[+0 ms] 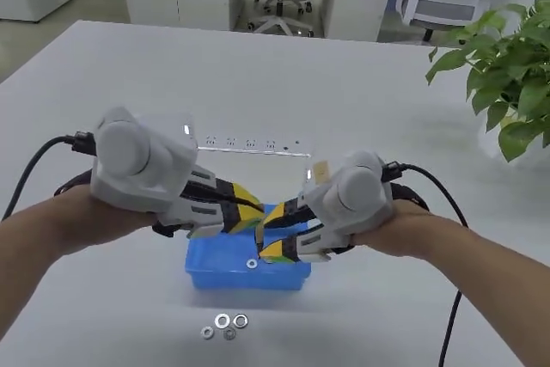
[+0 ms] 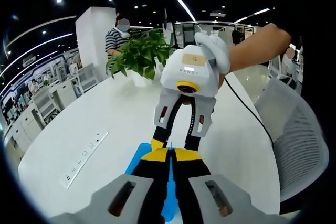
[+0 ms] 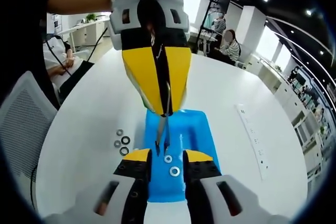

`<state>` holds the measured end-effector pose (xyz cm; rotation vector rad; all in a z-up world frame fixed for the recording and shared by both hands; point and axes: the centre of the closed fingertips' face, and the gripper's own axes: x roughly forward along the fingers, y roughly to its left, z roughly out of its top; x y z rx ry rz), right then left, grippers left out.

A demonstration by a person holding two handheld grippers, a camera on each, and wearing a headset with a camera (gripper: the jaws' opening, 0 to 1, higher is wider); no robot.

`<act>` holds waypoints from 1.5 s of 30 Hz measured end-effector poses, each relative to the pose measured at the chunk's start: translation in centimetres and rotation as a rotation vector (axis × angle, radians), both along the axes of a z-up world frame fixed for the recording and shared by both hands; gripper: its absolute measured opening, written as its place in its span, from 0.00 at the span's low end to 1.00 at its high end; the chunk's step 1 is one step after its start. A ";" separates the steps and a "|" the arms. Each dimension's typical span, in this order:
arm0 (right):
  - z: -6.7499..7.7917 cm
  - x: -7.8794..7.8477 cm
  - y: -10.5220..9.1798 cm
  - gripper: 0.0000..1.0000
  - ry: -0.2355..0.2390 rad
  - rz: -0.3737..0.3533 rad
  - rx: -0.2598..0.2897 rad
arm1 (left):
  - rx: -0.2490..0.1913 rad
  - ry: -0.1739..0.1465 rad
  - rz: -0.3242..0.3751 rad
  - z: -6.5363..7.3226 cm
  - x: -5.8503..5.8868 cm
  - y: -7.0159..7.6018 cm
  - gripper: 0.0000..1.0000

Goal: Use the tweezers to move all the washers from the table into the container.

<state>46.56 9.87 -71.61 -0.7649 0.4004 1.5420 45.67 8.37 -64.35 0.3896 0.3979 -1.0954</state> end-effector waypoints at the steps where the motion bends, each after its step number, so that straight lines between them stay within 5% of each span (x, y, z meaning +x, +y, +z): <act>1: 0.1 -0.1 -0.2 0.26 -0.001 -0.004 0.000 | 0.000 0.001 -0.002 0.1 -0.2 0.0 0.05; 16: 0.9 -1.3 -2.8 0.37 0.010 -0.118 0.003 | 0.008 0.015 -0.022 0.3 -2.5 0.1 0.05; 45: 0.4 -3.7 -5.7 0.65 0.102 -0.301 0.075 | 0.014 0.052 -0.048 -2.9 -5.0 0.4 0.05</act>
